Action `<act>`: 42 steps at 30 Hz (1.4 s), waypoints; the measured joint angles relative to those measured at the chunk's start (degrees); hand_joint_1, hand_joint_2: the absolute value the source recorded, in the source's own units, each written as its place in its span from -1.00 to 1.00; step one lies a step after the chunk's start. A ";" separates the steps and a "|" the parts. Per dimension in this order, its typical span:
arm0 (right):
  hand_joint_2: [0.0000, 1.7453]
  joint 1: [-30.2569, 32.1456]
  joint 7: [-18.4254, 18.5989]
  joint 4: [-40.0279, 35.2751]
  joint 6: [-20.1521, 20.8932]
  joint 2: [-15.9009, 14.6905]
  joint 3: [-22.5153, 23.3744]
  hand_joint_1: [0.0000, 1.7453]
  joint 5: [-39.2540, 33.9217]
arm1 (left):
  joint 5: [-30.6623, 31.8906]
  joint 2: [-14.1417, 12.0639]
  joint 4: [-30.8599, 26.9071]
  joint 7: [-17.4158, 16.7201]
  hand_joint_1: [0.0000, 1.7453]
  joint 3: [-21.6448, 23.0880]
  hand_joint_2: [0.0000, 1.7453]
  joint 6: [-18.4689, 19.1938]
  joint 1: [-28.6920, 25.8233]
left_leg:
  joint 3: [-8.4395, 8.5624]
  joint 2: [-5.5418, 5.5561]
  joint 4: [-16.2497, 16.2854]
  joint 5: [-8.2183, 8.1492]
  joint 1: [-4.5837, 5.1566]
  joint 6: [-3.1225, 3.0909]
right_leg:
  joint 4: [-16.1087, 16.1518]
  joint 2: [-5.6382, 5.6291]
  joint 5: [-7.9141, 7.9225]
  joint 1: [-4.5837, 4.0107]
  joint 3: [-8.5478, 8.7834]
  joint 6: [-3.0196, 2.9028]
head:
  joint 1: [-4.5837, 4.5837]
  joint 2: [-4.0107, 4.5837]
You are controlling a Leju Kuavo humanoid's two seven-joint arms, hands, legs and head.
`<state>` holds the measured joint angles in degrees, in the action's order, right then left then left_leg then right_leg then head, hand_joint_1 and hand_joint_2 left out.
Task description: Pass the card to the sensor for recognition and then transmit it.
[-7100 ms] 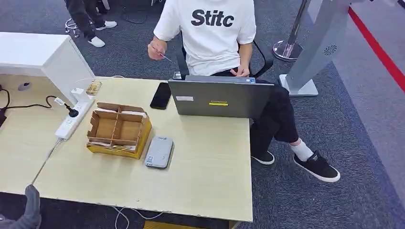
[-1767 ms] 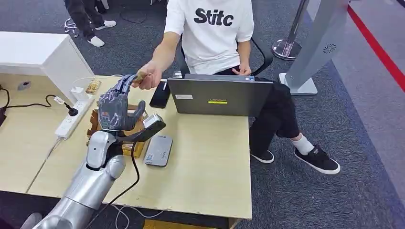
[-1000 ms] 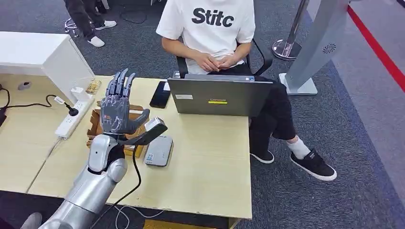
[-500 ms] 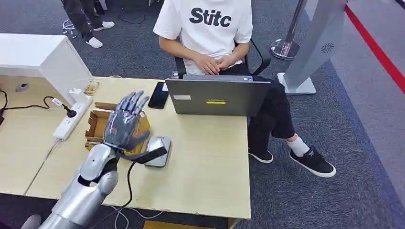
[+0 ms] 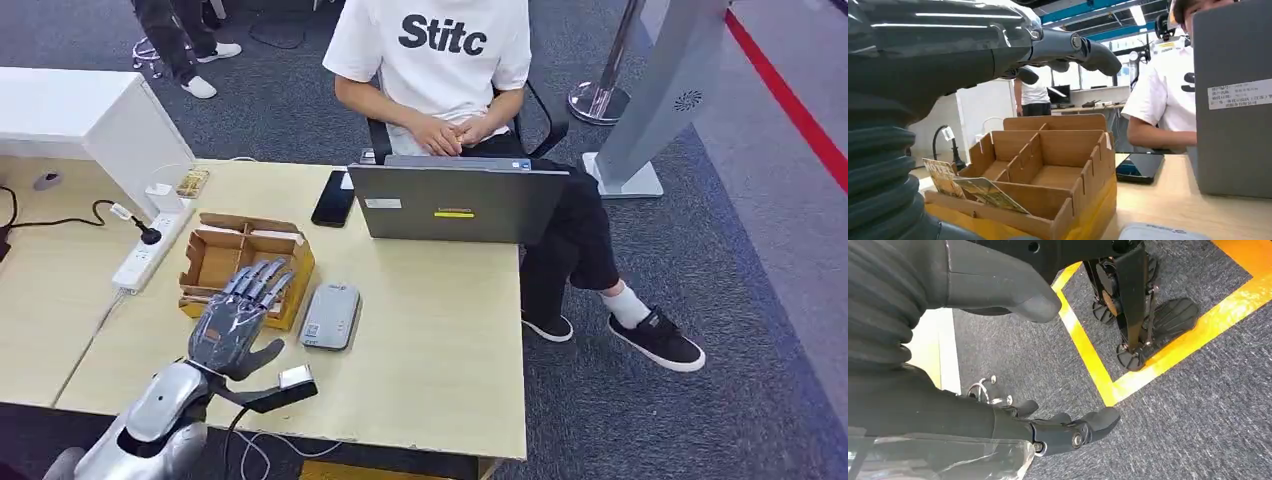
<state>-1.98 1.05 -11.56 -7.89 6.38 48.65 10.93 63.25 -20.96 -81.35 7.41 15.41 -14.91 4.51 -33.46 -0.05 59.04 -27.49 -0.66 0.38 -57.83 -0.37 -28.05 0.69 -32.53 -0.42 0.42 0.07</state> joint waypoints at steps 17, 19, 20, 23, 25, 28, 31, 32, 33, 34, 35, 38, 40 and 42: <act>1.00 -0.04 0.00 -0.02 0.20 0.02 0.09 -1.00 2.07 | 1.20 -2.10 4.74 -2.36 -1.00 -4.33 1.00 1.16 0.43 | 0.01 0.00 0.00 0.02 -0.02 0.03 | 0.00 0.00 0.00 -0.01 -0.01 0.00 | 0.00 0.00; 1.00 -0.03 0.00 -0.02 0.22 0.02 0.11 -1.00 2.30 | 1.20 -2.10 5.88 -2.36 -1.00 -4.92 1.00 1.16 0.68 | 0.01 0.00 0.00 0.02 -0.01 0.03 | 0.00 0.00 0.00 -0.01 -0.01 0.00 | 0.00 0.00; 1.00 -0.04 0.00 -0.02 0.26 0.02 0.11 -1.00 2.32 | 1.20 -2.08 6.29 -2.36 -1.00 -5.13 1.00 1.16 0.76 | 0.01 0.00 0.00 0.02 -0.01 0.03 | 0.00 0.00 0.00 -0.01 -0.01 0.00 | 0.00 0.00; 1.00 -0.04 0.02 -0.02 0.44 0.02 0.09 -1.00 2.65 | 1.79 -2.03 7.61 -2.36 -1.00 -5.36 1.00 0.65 1.15 | 0.00 0.00 0.00 0.02 -0.01 0.03 | 0.00 0.00 0.00 0.00 -0.01 0.00 | 0.00 0.00; 1.00 -0.06 0.02 -0.02 0.42 0.02 0.09 -1.00 2.89 | 2.18 -1.88 8.46 -2.36 -1.00 -5.40 1.00 0.37 1.48 | 0.00 0.01 0.00 0.02 -0.01 0.03 | 0.00 0.00 0.00 0.00 -0.01 0.00 | 0.00 0.00; 1.00 -0.08 0.13 -0.04 0.35 0.02 0.11 -1.00 3.28 | 2.84 -1.53 9.62 -2.32 -1.00 -5.40 1.00 -0.15 2.07 | 0.01 0.01 0.00 0.02 -0.01 0.03 | 0.00 0.00 0.00 0.00 -0.01 0.00 | 0.02 0.00; 1.00 -0.10 0.17 -0.04 0.35 0.02 0.11 -1.00 3.52 | 3.26 -1.03 10.65 -2.27 -1.00 -5.40 1.00 -0.98 2.77 | 0.01 0.01 0.01 0.02 -0.01 0.03 | 0.00 0.00 0.00 0.00 -0.01 0.00 | 0.00 0.00; 1.00 -0.13 0.17 -0.04 0.35 0.02 0.11 -1.00 3.63 | 3.34 -0.90 10.99 -2.27 -1.00 -5.40 1.00 -1.16 3.00 | 0.01 0.01 0.01 0.02 -0.01 0.03 | 0.00 0.00 0.00 0.00 -0.01 0.00 | 0.00 0.00; 1.00 -0.16 0.17 -0.04 0.35 0.02 0.13 -1.00 3.69 | 3.50 -0.72 11.30 -2.27 -1.00 -5.40 1.00 -1.36 3.20 | 0.01 0.01 0.01 0.02 -0.01 0.03 | 0.00 0.00 0.00 0.00 -0.01 0.00 | 0.00 0.00; 1.00 -0.18 0.17 -0.04 0.35 0.02 0.13 -1.00 3.76 | 3.58 -0.59 11.58 -2.27 -1.00 -5.40 1.00 -1.46 3.38 | 0.01 0.01 0.01 0.02 -0.01 0.03 | 0.00 0.00 0.00 0.00 -0.01 -0.01 | 0.00 0.00; 1.00 -0.19 0.17 -0.04 0.35 0.02 0.13 -1.00 3.87 | 3.63 -0.41 11.80 -2.27 -1.00 -5.40 1.00 -1.55 3.54 | 0.01 0.01 0.01 0.02 -0.01 0.03 | 0.00 0.00 0.00 0.00 -0.01 -0.01 | -0.02 0.00; 1.00 -0.24 0.17 -0.04 0.26 0.02 0.17 -1.00 3.91 | 3.63 0.00 12.44 -2.27 0.16 -5.40 1.00 -1.75 3.86 | 0.01 0.01 0.01 0.02 -0.01 0.03 | 0.00 0.00 0.00 0.00 -0.01 -0.01 | 0.00 0.00; 1.00 -0.25 0.17 -0.04 0.24 0.02 0.17 -1.00 3.93 | 3.63 0.22 12.72 -2.25 1.00 -5.40 1.00 -1.81 3.91 | 0.01 0.01 0.01 0.02 -0.01 0.03 | 0.00 0.00 0.00 0.00 -0.01 -0.01 | 0.02 0.00; 1.00 -0.26 0.17 -0.04 0.20 0.02 0.22 -1.00 3.93 | 3.61 0.39 13.00 -2.23 1.00 -5.40 1.00 -1.95 3.90 | 0.01 0.01 0.01 0.02 -0.01 0.03 | 0.00 0.00 0.00 0.00 -0.01 -0.01 | 0.00 0.00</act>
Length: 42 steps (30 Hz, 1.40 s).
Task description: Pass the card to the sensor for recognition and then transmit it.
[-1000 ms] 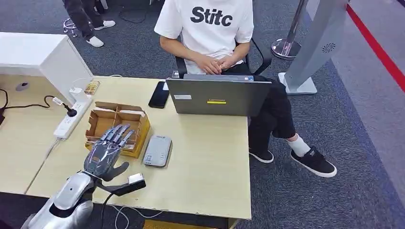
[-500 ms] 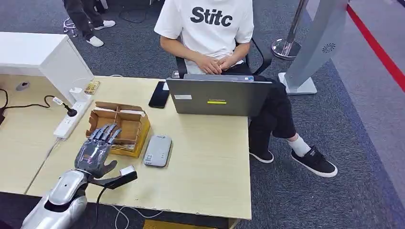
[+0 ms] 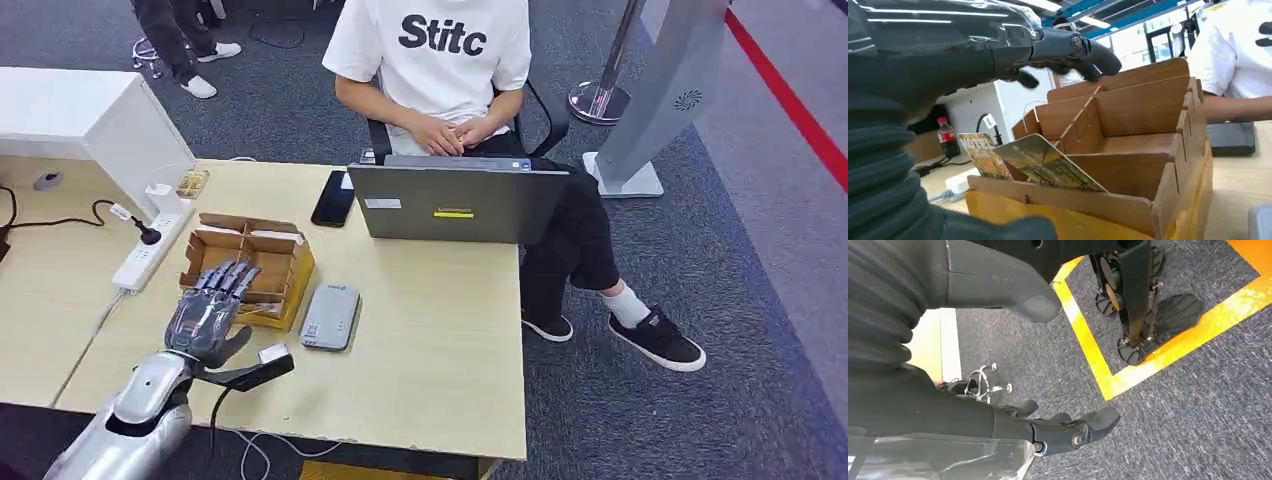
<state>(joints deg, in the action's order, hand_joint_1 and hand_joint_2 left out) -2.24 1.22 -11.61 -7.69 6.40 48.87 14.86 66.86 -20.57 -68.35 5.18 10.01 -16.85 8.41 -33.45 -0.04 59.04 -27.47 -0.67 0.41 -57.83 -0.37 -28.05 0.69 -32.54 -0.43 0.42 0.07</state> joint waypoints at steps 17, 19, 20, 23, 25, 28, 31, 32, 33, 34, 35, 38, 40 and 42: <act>1.00 -0.03 0.00 0.00 0.07 0.02 1.27 -1.00 0.59 | -2.44 0.37 -0.83 1.86 1.00 -1.29 1.00 -7.12 -0.55 | 0.00 0.00 0.00 0.00 0.00 0.00 | 0.00 0.00 0.00 0.00 0.00 0.00 | 0.00 0.00; 1.00 -0.04 -0.24 0.00 0.09 0.09 1.40 -1.00 0.50 | -3.19 0.55 -2.03 2.16 1.00 -2.32 1.00 -9.16 -0.58 | 0.00 0.00 0.00 0.00 0.00 0.00 | 0.00 0.01 0.00 0.00 0.00 0.00 | 0.00 0.00; 1.00 -0.06 -0.39 0.00 0.20 0.11 1.46 -1.00 0.50 | -3.50 0.57 -2.66 2.16 1.00 -2.90 1.00 -9.85 -0.53 | 0.01 0.00 0.00 0.00 0.00 0.00 | 0.00 0.00 0.00 0.00 0.00 0.00 | 0.00 0.00; 1.00 -0.11 -0.42 0.00 0.53 0.37 1.88 -1.00 0.77 | -4.13 0.52 -4.31 2.10 1.00 -4.86 1.00 -10.10 0.77 | 0.00 0.00 0.00 0.02 -0.01 -0.01 | 0.00 0.02 0.00 -0.01 0.00 0.00 | 0.00 0.00; 1.00 -0.26 -0.37 0.02 0.85 0.52 2.05 -1.00 0.96 | -4.70 0.26 -4.39 1.86 1.00 -6.31 1.00 -9.99 2.66 | 0.00 0.02 0.00 0.05 -0.01 0.00 | -0.01 0.06 0.01 -0.01 0.00 -0.01 | 0.02 0.00; 1.00 -0.44 -0.35 0.02 1.01 0.59 2.12 -1.00 1.53 | -5.16 -0.22 -3.98 1.75 1.00 -7.95 1.00 -9.60 6.11 | 0.00 0.04 0.00 0.12 -0.02 -0.02 | -0.02 0.06 0.04 -0.01 0.00 -0.01 | 0.00 0.00; 1.00 -0.68 -0.35 0.02 1.01 0.59 2.12 -1.00 2.03 | -5.14 -1.18 -1.38 1.25 1.00 -9.07 1.00 -8.55 10.57 | 0.00 0.05 0.00 0.14 -0.02 -0.01 | -0.05 0.06 0.09 -0.02 0.01 -0.02 | 0.00 0.00; 1.00 -0.74 -0.35 0.02 1.03 0.59 2.12 -1.00 2.14 | -5.05 -1.53 -0.46 1.03 1.00 -9.42 1.00 -8.33 11.81 | 0.00 0.04 0.00 0.14 -0.01 -0.01 | -0.05 0.05 0.10 -0.01 0.00 -0.05 | -0.02 0.00; 1.00 -0.76 -0.35 0.02 1.03 0.59 2.12 -1.00 2.19 | -4.98 -1.70 0.29 0.98 1.00 -9.60 1.00 -8.20 12.85 | 0.00 0.03 0.00 0.14 -0.01 -0.01 | -0.05 0.04 0.10 -0.01 0.00 -0.04 | 0.00 0.00; 1.00 -0.77 -0.35 0.02 1.07 0.59 2.12 -1.00 2.23 | -4.87 -1.86 1.11 0.98 1.00 -9.79 1.00 -7.98 13.73 | 0.00 0.03 0.00 0.14 -0.01 -0.01 | -0.05 0.04 0.10 -0.01 0.00 -0.04 | -0.02 0.00; 1.00 -0.77 -0.35 0.02 1.09 0.59 2.12 -1.00 2.36 | -4.68 -2.01 1.73 0.98 1.00 -9.84 1.00 -7.96 14.41 | 0.00 0.03 0.00 0.14 -0.01 -0.01 | -0.04 0.04 0.10 -0.01 0.00 -0.04 | -0.02 0.00; 1.00 -0.84 -0.37 0.02 1.09 0.59 2.12 -1.00 2.38 | -4.24 -2.05 3.37 0.98 1.00 -9.84 1.00 -8.15 15.66 | -0.01 0.03 0.00 0.13 0.00 -0.02 | -0.04 0.04 0.10 -0.01 0.00 -0.04 | -0.02 0.00; 1.00 -0.87 -0.37 0.02 1.07 0.59 2.12 -1.00 2.38 | -4.00 -2.03 4.00 0.98 1.00 -9.84 1.00 -8.28 15.91 | -0.01 0.03 0.00 0.13 0.01 -0.02 | -0.03 0.03 0.10 0.00 -0.01 -0.04 | -0.02 0.00; 1.00 -0.88 -0.37 0.02 1.07 0.59 2.12 -1.00 2.45 | -3.96 -2.03 4.41 0.98 1.00 -9.84 1.00 -8.35 15.99 | -0.01 0.03 0.01 0.13 0.01 -0.02 | -0.02 0.03 0.10 0.00 -0.02 -0.03 | -0.02 0.00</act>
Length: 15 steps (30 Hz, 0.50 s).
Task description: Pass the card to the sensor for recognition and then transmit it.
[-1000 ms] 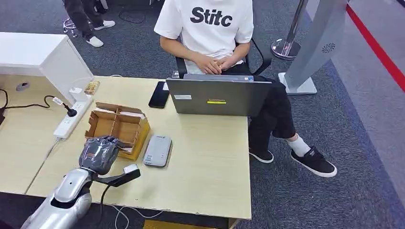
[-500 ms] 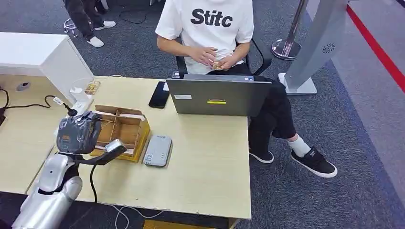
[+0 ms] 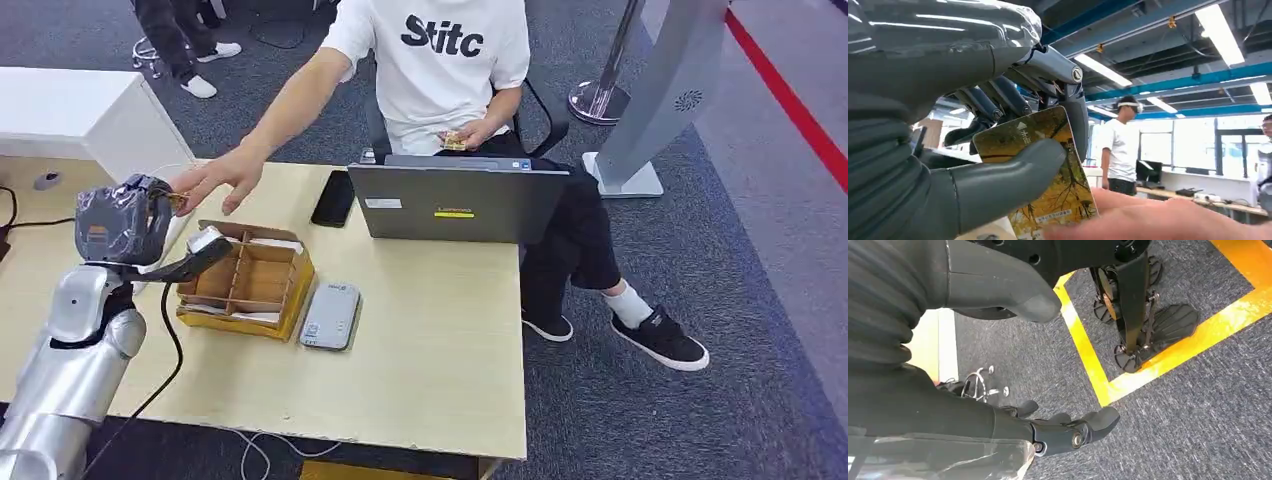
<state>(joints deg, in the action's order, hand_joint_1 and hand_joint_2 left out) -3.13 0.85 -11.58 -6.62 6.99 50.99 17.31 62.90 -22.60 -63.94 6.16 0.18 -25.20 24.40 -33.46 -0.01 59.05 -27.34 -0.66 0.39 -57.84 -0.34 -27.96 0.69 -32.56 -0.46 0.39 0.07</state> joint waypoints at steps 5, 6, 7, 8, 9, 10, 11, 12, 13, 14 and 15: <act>1.00 -0.10 0.00 0.00 0.00 0.00 0.00 -1.00 0.07 | 0.00 0.00 0.92 0.00 -1.00 0.00 1.00 -0.02 0.11 | 0.01 -0.04 0.00 0.00 0.00 0.00 | 0.00 -0.04 0.00 0.00 0.00 0.00 | 0.02 0.00; 1.00 -0.10 0.00 0.00 0.00 0.00 0.00 -1.00 0.09 | 0.00 0.00 1.01 0.00 -1.00 0.00 1.00 -0.02 0.10 | 0.00 -0.03 0.00 0.00 -0.01 0.00 | 0.00 -0.03 0.00 0.00 -0.01 0.00 | 0.00 0.00; 1.00 -0.10 0.02 0.00 0.00 0.00 0.00 -1.00 0.11 | -0.07 0.00 1.07 0.00 -1.00 0.00 1.00 -0.02 0.10 | 0.00 -0.02 0.00 0.00 -0.01 0.00 | 0.00 -0.02 0.00 0.00 -0.01 0.00 | 0.00 0.00; 1.00 -0.12 0.02 0.00 0.00 0.00 0.00 -1.00 0.15 | -0.31 0.00 1.07 0.00 -1.00 0.00 1.00 0.07 0.10 | 0.00 -0.01 0.00 0.00 -0.01 0.00 | -0.01 -0.01 0.00 0.00 0.00 0.00 | 0.00 0.00; 1.00 -0.15 0.02 0.00 0.00 0.00 0.00 -1.00 0.15 | -0.89 0.00 1.07 0.00 -1.00 0.00 1.00 0.24 0.08 | 0.00 -0.01 0.00 0.00 -0.01 0.00 | -0.01 -0.01 0.00 0.00 0.00 0.00 | 0.02 0.00; 1.00 -0.16 0.02 0.00 0.00 0.00 0.00 -1.00 0.18 | -1.44 0.00 1.05 0.00 -1.00 -0.02 1.00 0.53 0.04 | 0.00 -0.01 0.00 0.00 -0.01 0.00 | -0.01 -0.01 0.00 0.00 0.00 0.00 | 0.00 0.00; 1.00 -0.17 0.02 0.00 0.00 0.00 0.00 -1.00 0.20 | -2.05 0.02 1.03 0.00 -1.00 -0.04 1.00 0.57 -0.12 | -0.01 -0.01 0.00 0.00 -0.01 0.00 | -0.01 -0.01 0.00 0.00 0.00 0.00 | 0.02 0.00; 1.00 -0.16 0.02 0.00 0.00 0.00 0.02 -1.00 0.20 | -2.58 0.02 0.94 0.02 -1.00 -0.09 1.00 0.50 -0.40 | -0.01 -0.02 0.00 0.00 -0.01 0.00 | -0.01 -0.02 0.00 0.00 0.00 0.00 | 0.02 0.00; 1.00 -0.16 0.02 0.00 -0.04 0.00 0.07 -1.00 0.20 | -3.43 0.04 0.53 0.18 -1.00 -0.22 1.00 0.28 -0.86 | -0.01 -0.03 0.00 0.00 -0.01 0.00 | -0.01 -0.03 0.00 0.00 -0.01 0.00 | 0.00 -0.02; 1.00 -0.16 0.02 0.00 -0.07 0.00 0.07 -1.00 0.18 | -4.28 0.09 -0.10 0.59 -1.00 -0.48 1.00 -0.04 -1.49 | -0.01 -0.03 0.00 0.00 -0.01 0.00 | -0.01 -0.04 0.00 0.00 -0.01 0.00 | 0.00 0.00; 1.00 -0.16 0.02 0.00 -0.11 0.00 0.09 -1.00 0.15 | -5.38 0.18 -0.92 1.39 -1.00 -0.87 1.00 -0.54 -2.32 | -0.01 -0.04 0.00 0.00 0.00 0.00 | -0.01 -0.04 0.00 0.00 -0.01 0.00 | 0.02 0.00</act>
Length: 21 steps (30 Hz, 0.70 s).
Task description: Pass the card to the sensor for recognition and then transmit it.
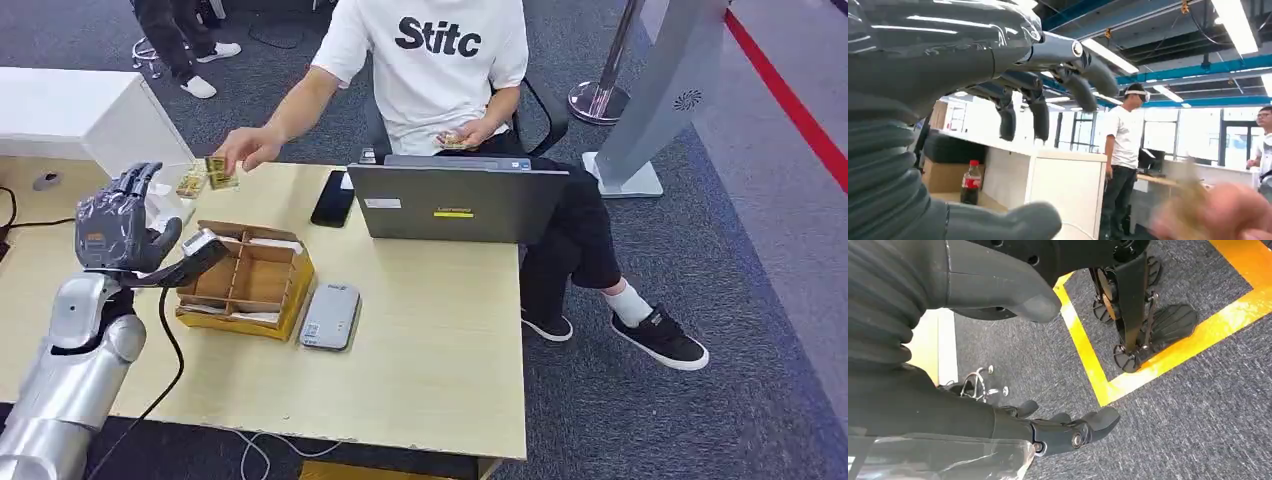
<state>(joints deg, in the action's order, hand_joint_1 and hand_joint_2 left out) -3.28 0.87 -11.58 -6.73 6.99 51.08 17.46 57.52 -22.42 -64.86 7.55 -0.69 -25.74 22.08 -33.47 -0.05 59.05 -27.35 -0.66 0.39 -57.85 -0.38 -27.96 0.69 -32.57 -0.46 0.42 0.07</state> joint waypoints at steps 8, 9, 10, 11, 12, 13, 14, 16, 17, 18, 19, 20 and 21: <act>1.00 0.11 -0.26 0.00 -2.21 0.44 1.25 -1.00 -0.79 | -19.55 7.31 -20.40 17.49 -1.00 -6.20 1.00 -13.43 -14.91 | -0.03 -0.05 0.00 -0.13 0.04 -0.06 | 0.07 -0.10 -0.06 0.04 0.00 0.08 | -0.02 0.00; 1.00 0.14 -0.26 0.00 -2.52 0.50 1.53 -1.00 -0.81 | -23.82 8.77 -24.01 20.20 -1.00 -7.55 1.00 -13.45 -17.19 | -0.03 -0.07 0.01 -0.16 0.04 -0.10 | 0.07 -0.11 -0.06 0.04 0.00 0.09 | -0.09 0.00; 1.00 0.20 -0.24 0.00 -2.89 0.55 1.73 -1.00 -0.85 | -29.17 10.59 -27.83 22.93 -1.00 -8.91 1.00 -13.30 -19.39 | -0.01 -0.10 0.01 -0.19 0.06 -0.15 | 0.08 -0.12 -0.07 0.05 0.00 0.09 | -0.07 -0.02; 1.00 0.26 -0.20 0.00 -3.22 0.59 1.92 -1.00 -1.03 | -33.56 12.18 -30.89 24.85 -1.00 -9.98 1.00 -12.93 -21.52 | -0.02 -0.13 0.01 -0.21 0.06 -0.16 | 0.08 -0.12 -0.07 0.05 0.01 0.10 | -0.07 0.00; 1.00 0.33 -0.22 0.00 -3.41 0.65 2.16 -1.00 -1.22 | -39.24 14.13 -34.49 27.06 -1.00 -11.56 1.00 -12.00 -23.75 | -0.03 -0.14 0.00 -0.23 0.06 -0.15 | 0.09 -0.12 -0.07 0.05 0.02 0.10 | -0.13 0.00; 1.00 0.42 -0.31 -0.02 -3.54 0.74 2.47 -1.00 -1.33 | -43.86 15.85 -37.14 28.98 -1.00 -13.19 1.00 -10.63 -25.81 | -0.01 -0.14 0.01 -0.25 0.06 -0.14 | 0.09 -0.13 -0.08 0.05 0.01 0.10 | -0.13 0.00; 1.00 0.49 -0.37 -0.02 -3.65 0.81 2.80 -1.00 -1.51 | -47.55 17.41 -39.15 30.44 -1.00 -14.75 1.00 -9.14 -27.75 | -0.01 -0.15 0.01 -0.26 0.05 -0.13 | 0.10 -0.13 -0.09 0.05 0.01 0.11 | -0.11 -0.02; 1.00 0.59 -0.57 -0.02 -4.02 1.11 3.45 -1.00 -1.99 | -54.40 21.43 -42.37 31.97 -1.00 -18.94 1.00 -4.36 -30.81 | -0.05 -0.08 0.00 -0.28 0.04 -0.16 | 0.10 -0.03 -0.14 0.04 0.02 0.14 | -0.15 0.00; 1.00 0.59 -0.72 -0.02 -4.24 1.25 3.69 -1.00 -2.19 | -57.45 23.09 -42.99 32.10 -1.00 -21.15 1.00 -0.78 -31.80 | -0.06 -0.03 0.00 -0.28 0.04 -0.17 | 0.10 0.03 -0.16 0.05 0.04 0.13 | -0.13 0.00; 1.00 0.59 -0.94 -0.02 -4.42 1.42 3.98 -1.00 -2.27 | -60.05 25.14 -43.05 31.97 -1.00 -23.36 1.00 2.87 -32.54 | -0.05 -0.03 -0.01 -0.29 0.04 -0.16 | 0.09 0.03 -0.16 0.04 0.07 0.13 | -0.13 0.00; 1.00 0.60 -1.07 -0.04 -4.72 1.64 4.39 -1.00 -2.27 | -63.22 27.22 -42.79 30.67 -1.00 -26.88 1.00 8.60 -33.27 | -0.04 -0.05 -0.01 -0.29 0.03 -0.16 | 0.10 0.01 -0.16 0.04 0.06 0.13 | -0.13 0.00; 1.00 0.63 -1.16 -0.09 -5.16 1.88 4.70 -1.00 -2.23 | -65.44 29.78 -41.64 29.19 -1.00 -30.62 1.00 14.66 -33.28 | -0.05 -0.05 -0.01 -0.28 0.03 -0.16 | 0.10 0.01 -0.16 0.04 0.06 0.13 | -0.13 0.00; 1.00 0.68 -1.18 -0.07 -5.49 2.03 4.92 -1.00 -1.92 | -66.97 31.20 -39.94 27.26 -1.00 -34.47 1.00 20.27 -32.99 | -0.02 -0.03 -0.02 -0.28 0.03 -0.16 | 0.09 0.02 -0.17 0.04 0.07 0.13 | -0.15 0.00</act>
<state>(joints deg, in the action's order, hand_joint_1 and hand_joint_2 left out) -2.61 -0.31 -11.65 -12.22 9.03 56.00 15.54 -9.45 8.77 -104.80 34.81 -35.16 -5.46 -10.91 -33.49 -0.08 59.03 -27.62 -0.63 0.24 -57.76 -0.37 -28.12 0.72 -32.50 -0.33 0.26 0.07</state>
